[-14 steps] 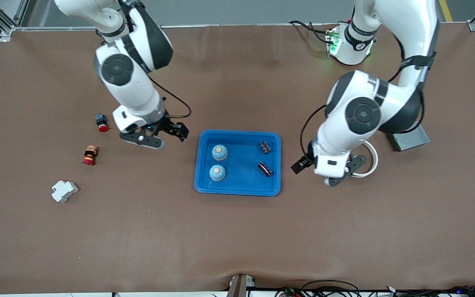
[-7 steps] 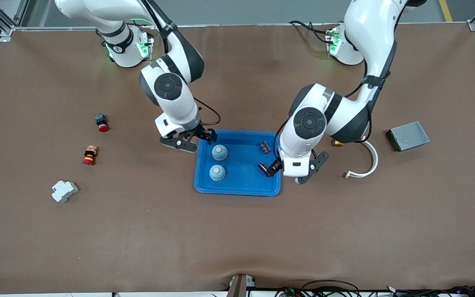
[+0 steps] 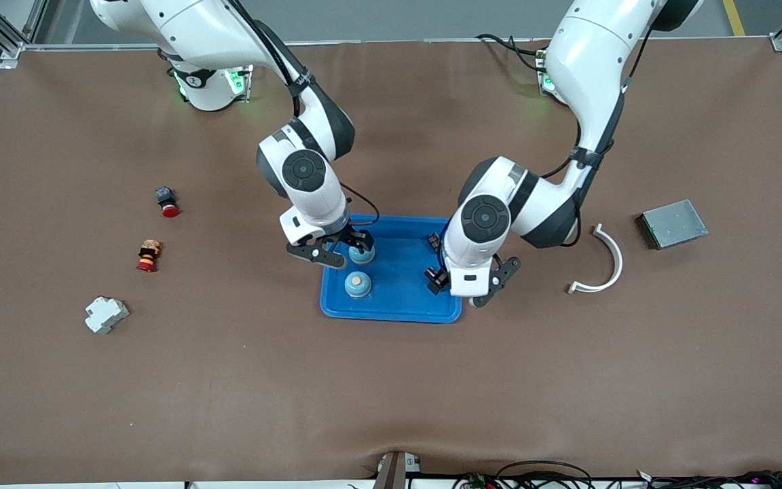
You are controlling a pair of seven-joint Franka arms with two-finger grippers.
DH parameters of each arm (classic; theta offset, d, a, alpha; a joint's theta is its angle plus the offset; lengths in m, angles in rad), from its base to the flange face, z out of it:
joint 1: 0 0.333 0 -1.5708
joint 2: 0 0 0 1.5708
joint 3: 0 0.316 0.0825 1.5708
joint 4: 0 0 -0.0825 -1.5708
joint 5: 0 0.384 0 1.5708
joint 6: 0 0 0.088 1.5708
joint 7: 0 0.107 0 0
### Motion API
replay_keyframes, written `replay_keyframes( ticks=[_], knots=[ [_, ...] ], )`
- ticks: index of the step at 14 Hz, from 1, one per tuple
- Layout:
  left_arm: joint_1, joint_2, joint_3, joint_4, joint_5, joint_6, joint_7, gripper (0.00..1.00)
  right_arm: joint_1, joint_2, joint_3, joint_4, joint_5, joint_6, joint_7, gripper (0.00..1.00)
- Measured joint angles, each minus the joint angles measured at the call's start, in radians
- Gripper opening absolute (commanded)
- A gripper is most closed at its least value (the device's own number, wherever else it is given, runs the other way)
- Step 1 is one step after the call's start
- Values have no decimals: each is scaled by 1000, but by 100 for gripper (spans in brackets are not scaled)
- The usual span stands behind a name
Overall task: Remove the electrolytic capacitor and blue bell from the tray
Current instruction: 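Lower the right gripper to a bell while the left gripper lowers to a capacitor, then close the right gripper on the bell while the left gripper grasps the capacitor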
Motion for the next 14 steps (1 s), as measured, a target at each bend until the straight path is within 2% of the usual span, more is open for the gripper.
replay_keyframes(
  ticks=[5,9,14],
  knots=[
    [-40,33,0,2,0,87,-37,100,11,55,0,21,0,39,15,100],
    [-51,68,0,2,0,97,-37,100,23,100,-1,32,0,76,29,100],
    [-49,87,5,2,0,98,-37,100,35,104,-1,32,0,77,32,100]
  ],
)
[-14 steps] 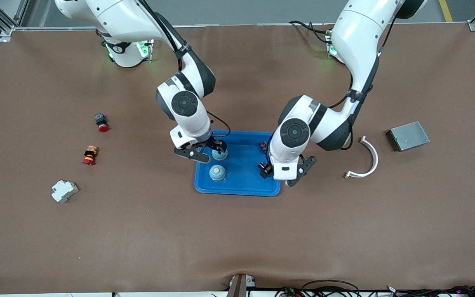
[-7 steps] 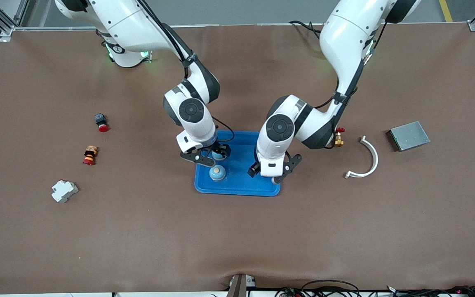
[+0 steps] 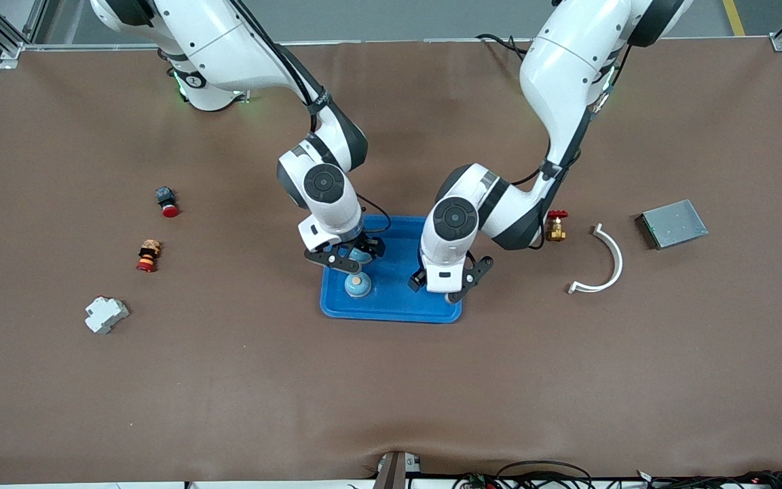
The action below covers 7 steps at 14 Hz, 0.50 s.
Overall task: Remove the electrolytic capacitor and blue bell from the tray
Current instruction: 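Close the right gripper on the bell while the left gripper grasps the capacitor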
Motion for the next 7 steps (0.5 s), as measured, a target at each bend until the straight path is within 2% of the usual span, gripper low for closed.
replay_keyframes(
  ticks=[7],
  knots=[
    [3,26,5,0,0,45,1,100,22,33,-1,0,0,44,21,100]
  ],
)
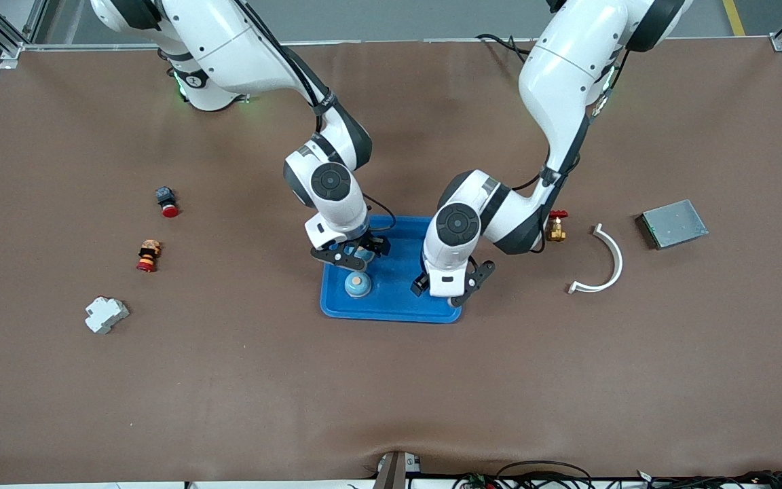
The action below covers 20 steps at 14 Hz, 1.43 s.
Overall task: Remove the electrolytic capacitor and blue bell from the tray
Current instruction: 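Close the right gripper on the bell while the left gripper grasps the capacitor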
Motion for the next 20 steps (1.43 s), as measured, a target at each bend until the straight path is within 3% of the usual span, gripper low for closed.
replay_keyframes(
  ticks=[2,4,5,6,12,18,20],
  knots=[
    [0,3,0,0,0,8,1,100,3,11,0,0,0,6,1,100],
    [0,8,0,0,0,13,1,100,3,14,-1,1,0,7,1,33],
    [0,11,0,0,0,19,1,100,3,14,-1,3,0,7,1,8],
    [0,15,0,0,0,25,1,100,3,14,-1,8,0,7,1,0],
    [0,32,1,0,0,45,1,100,3,14,-12,58,0,-11,6,0],
    [0,43,1,0,0,50,1,100,-31,-25,-29,106,-1,-155,-79,0],
    [-1,47,1,0,0,51,1,59,-68,-62,-29,96,-1,-201,-147,0]
  ],
)
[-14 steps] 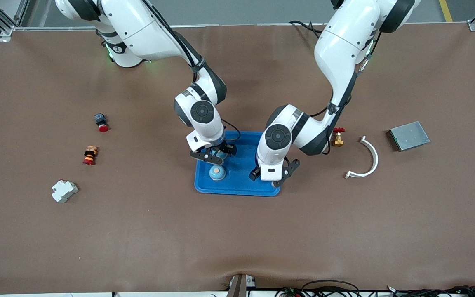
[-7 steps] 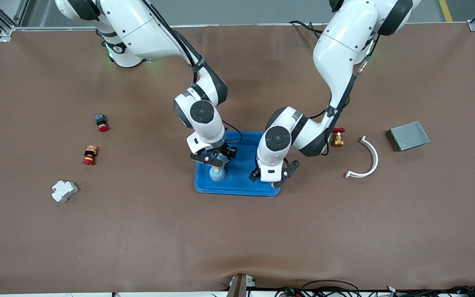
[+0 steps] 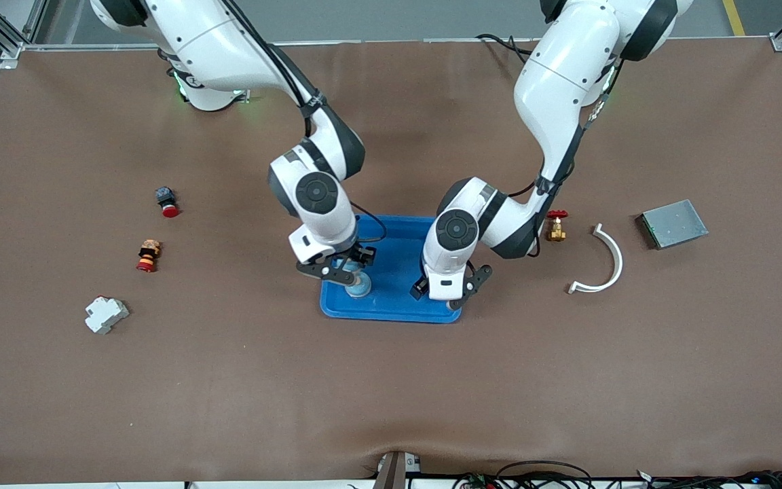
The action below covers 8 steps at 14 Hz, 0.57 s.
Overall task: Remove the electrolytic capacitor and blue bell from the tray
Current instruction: 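Close the right gripper on the bell while the left gripper grasps the capacitor, then lift the bell with the right gripper while the left gripper carries the capacitor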
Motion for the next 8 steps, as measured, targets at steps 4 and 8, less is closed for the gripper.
replay_keyframes(
  ticks=[4,8],
  knots=[
    [0,1,0,1,0,2,0,0,-69,-109,-2,-104,0,-35,-149,0],
    [1,1,0,4,0,3,0,0,-143,-243,-4,-273,0,-26,-300,0]
  ],
)
